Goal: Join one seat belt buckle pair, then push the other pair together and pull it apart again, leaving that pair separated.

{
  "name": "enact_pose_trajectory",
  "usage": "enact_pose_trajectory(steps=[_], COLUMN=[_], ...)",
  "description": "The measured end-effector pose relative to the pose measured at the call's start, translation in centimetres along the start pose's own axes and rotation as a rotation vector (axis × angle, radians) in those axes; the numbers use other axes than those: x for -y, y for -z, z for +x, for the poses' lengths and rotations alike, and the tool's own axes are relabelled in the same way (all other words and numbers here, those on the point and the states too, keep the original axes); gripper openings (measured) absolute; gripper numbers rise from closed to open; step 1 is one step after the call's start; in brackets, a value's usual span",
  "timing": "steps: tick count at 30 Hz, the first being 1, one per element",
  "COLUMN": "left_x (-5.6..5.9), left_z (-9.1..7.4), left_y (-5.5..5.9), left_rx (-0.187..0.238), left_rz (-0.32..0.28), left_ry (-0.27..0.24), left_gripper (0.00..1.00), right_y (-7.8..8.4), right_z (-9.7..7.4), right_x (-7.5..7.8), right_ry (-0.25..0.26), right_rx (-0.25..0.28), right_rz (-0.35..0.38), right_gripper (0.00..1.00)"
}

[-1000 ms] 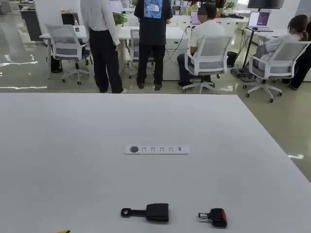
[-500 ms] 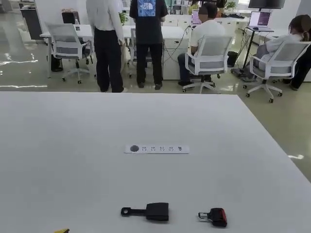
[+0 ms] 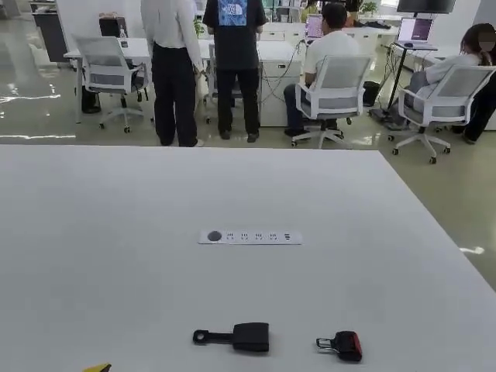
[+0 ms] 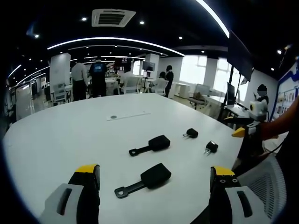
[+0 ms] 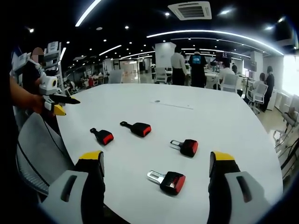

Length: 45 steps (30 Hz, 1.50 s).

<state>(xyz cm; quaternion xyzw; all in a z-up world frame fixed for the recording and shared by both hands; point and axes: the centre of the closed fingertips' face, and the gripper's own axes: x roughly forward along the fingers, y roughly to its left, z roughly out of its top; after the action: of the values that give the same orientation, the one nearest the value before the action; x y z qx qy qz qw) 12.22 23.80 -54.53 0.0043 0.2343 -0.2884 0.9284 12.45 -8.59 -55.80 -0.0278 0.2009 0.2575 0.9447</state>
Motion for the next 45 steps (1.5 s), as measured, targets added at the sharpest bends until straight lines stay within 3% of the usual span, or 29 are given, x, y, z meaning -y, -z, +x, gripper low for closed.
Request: enact_pose_trajectory(steps=[30,45], left_x=[0.12,-0.03], left_z=[-0.01,0.07], left_y=[-0.59,-0.22], left_rx=[0.009,0.001], left_rz=[0.001,0.004], left_ry=[0.002,0.004], left_gripper=[1.00,1.00], right_y=[0.11,0.07], right_z=[0.09,0.19], right_x=[0.23,0.11], right_ry=[0.001,-0.003], right_rx=[-0.006,-0.007], right_rz=[-0.007,-0.003], right_gripper=[0.93,0.93])
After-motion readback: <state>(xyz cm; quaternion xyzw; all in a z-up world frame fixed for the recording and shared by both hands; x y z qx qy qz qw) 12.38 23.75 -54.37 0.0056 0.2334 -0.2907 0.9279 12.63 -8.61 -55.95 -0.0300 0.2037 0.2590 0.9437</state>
